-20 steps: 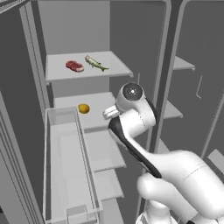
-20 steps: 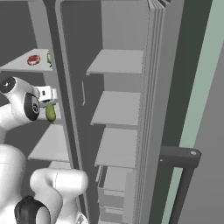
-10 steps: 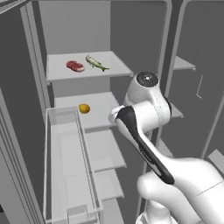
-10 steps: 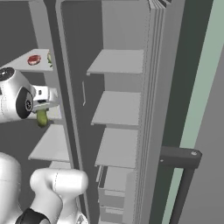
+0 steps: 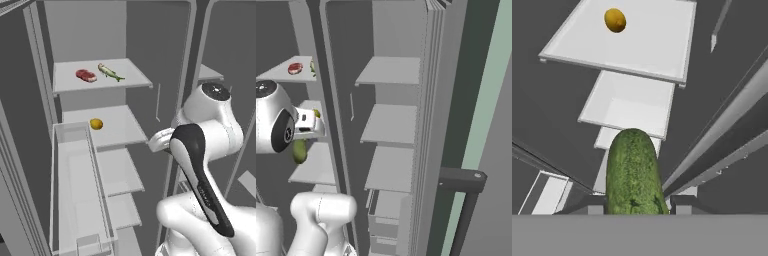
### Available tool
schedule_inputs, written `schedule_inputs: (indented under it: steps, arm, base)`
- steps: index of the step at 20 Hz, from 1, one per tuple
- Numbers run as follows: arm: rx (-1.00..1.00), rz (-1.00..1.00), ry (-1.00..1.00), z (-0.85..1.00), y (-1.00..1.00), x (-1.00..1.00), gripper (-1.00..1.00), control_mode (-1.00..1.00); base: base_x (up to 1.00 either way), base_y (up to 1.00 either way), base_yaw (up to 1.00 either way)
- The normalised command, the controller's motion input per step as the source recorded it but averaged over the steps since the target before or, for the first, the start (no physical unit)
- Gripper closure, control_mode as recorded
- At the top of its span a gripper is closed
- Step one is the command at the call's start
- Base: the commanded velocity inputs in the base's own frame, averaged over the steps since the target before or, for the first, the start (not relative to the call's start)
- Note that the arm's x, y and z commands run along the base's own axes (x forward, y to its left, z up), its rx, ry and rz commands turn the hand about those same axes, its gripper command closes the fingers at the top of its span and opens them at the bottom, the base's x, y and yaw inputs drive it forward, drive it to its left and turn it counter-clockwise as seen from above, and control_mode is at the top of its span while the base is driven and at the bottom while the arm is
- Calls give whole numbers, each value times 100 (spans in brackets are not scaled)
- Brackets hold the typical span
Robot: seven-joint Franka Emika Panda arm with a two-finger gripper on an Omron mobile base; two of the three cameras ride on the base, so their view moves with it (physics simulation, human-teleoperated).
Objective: Gather the cucumber and lemon from the fridge and place them on a tray on the dining counter. Then gather the steak and fish from the fridge and place them on the other tray.
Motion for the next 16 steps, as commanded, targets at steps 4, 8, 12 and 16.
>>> schedule_inputs:
  steps: [4, 8, 12, 16]
  arm:
    - [8, 0, 0, 3, -47, -76, 100, -100]
    - [3, 0, 0, 0, -12, -18, 100, -100]
    - [0, 0, 0, 0, 0, 0, 100, -100]
    - [0, 0, 0, -3, 0, 0, 100, -100]
  base:
    - [0, 0, 0]
    - [0, 0, 0]
    - [0, 0, 0]
    - [0, 0, 0]
